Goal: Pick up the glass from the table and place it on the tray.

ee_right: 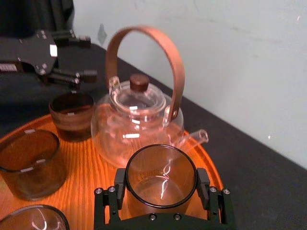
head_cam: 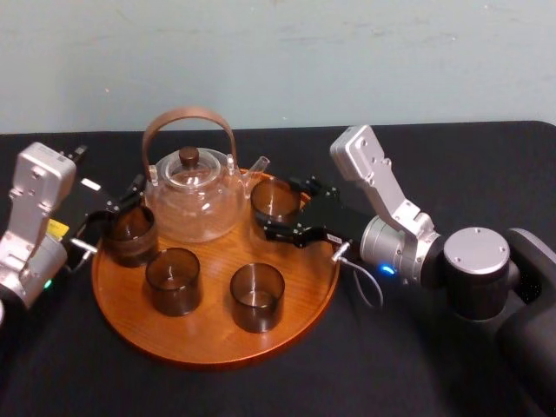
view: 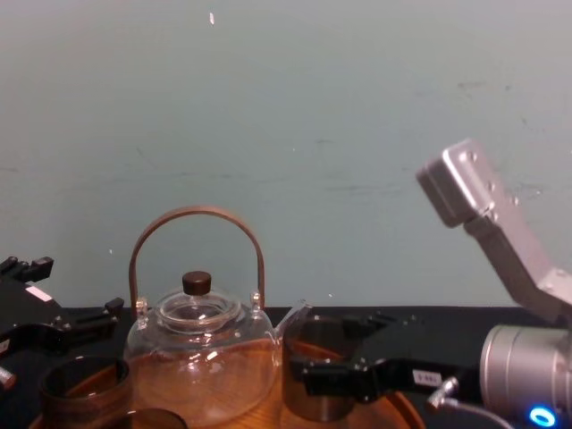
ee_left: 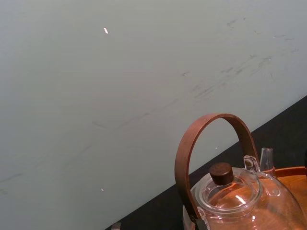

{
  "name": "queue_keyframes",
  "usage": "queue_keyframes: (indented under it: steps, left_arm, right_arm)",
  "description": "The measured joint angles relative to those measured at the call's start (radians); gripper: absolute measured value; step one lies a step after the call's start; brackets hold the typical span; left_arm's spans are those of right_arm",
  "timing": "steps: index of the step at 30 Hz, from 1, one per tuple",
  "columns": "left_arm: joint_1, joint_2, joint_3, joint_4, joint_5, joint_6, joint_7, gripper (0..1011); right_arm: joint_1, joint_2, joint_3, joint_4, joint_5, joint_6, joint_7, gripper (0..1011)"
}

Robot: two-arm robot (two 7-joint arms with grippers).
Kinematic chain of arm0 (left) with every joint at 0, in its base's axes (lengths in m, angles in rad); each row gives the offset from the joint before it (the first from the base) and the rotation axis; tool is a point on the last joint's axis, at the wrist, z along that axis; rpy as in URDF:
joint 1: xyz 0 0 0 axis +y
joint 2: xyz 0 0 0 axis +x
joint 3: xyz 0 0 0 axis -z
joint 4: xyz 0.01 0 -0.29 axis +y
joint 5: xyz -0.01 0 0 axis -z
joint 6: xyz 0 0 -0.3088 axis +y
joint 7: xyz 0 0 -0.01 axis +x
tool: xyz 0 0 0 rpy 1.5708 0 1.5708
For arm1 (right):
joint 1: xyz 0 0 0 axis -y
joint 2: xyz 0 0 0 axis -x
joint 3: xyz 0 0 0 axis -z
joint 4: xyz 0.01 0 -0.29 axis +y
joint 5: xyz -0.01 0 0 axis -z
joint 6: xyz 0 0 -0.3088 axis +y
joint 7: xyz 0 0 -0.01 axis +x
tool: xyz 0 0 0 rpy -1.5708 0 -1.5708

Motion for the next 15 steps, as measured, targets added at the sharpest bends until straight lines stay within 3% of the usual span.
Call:
queue_keyframes:
  steps: [15]
  left_arm:
    - [0.000,0.000,0.000,0.000,0.000,0.000,0.000,1001]
  right_arm:
    - [0.005,-0.007,-0.015,0.044,-0.027,0.020,-0.023,905]
